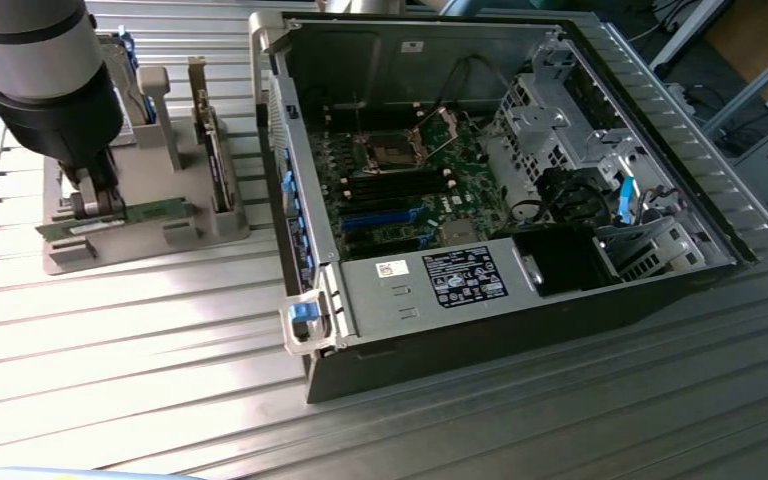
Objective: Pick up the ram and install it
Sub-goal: 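Pick up the ram and move it above insertion slot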
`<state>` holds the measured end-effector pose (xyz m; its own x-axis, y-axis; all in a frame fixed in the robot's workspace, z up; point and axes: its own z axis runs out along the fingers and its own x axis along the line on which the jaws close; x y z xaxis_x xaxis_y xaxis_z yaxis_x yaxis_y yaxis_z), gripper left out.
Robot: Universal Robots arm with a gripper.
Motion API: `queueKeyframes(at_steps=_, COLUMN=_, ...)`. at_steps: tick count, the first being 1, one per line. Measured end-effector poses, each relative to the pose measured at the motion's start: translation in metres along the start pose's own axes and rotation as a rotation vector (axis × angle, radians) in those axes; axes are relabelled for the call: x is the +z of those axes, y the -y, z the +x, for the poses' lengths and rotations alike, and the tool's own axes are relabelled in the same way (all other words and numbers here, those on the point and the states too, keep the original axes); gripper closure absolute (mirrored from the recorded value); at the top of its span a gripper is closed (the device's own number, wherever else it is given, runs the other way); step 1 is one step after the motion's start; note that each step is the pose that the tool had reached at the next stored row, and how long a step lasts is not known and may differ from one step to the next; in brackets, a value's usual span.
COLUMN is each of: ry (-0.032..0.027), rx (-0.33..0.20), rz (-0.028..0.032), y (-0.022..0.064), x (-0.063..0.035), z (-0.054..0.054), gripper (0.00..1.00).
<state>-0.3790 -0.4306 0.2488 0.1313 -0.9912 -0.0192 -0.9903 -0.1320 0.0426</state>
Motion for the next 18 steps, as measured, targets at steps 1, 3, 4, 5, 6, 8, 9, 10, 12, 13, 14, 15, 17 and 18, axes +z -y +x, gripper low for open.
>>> queueKeyframes(at_steps=1, ry=0.0, rx=0.0, rz=0.0, y=-0.0001, x=-0.0022, z=0.0, gripper=0.87)
queueKeyframes(at_steps=3, ry=0.0, rx=0.0, rz=0.0, y=-0.0003, x=-0.0068, z=0.0, gripper=0.87)
queueKeyframes(at_steps=4, ry=0.0, rx=0.0, rz=0.0, y=-0.0005, x=-0.0109, z=0.0, gripper=0.87)
queueKeyframes(at_steps=5, ry=0.0, rx=0.0, rz=0.0001, y=-0.0006, x=-0.0128, z=0.0, gripper=0.87)
queueKeyframes(at_steps=6, ry=0.0, rx=0.0, rz=0.0, y=-0.0006, x=-0.0152, z=0.0, gripper=0.87)
queueKeyframes(at_steps=8, ry=0.0, rx=0.0, rz=0.0, y=-0.0008, x=-0.0192, z=0.0, gripper=0.87)
queueKeyframes(at_steps=9, ry=0.0, rx=0.0, rz=0.0, y=-0.0009, x=-0.0211, z=0.0, gripper=0.87)
queueKeyframes(at_steps=10, ry=0.0, rx=0.0, rz=0.0, y=-0.0009, x=-0.0225, z=0.0, gripper=0.87)
queueKeyframes(at_steps=12, ry=0.0001, rx=0.0, rz=0.0001, y=-0.0011, x=-0.0259, z=-0.001, gripper=0.87)
queueKeyframes(at_steps=13, ry=0.0001, rx=0.0, rz=0.0001, y=-0.0012, x=-0.0285, z=-0.001, gripper=0.87)
queueKeyframes(at_steps=14, ry=0.0001, rx=0.0, rz=0.0, y=-0.0013, x=-0.0303, z=-0.001, gripper=0.87)
queueKeyframes(at_steps=15, ry=0.0001, rx=0.0, rz=0.0001, y=-0.0014, x=-0.0324, z=-0.001, gripper=0.87)
queueKeyframes(at_steps=17, ry=0.0, rx=0.0, rz=0.0, y=-0.0015, x=-0.0353, z=-0.001, gripper=0.87)
queueKeyframes(at_steps=18, ry=0.0001, rx=0.0, rz=0.0001, y=-0.0015, x=-0.036, z=-0.001, gripper=0.87)
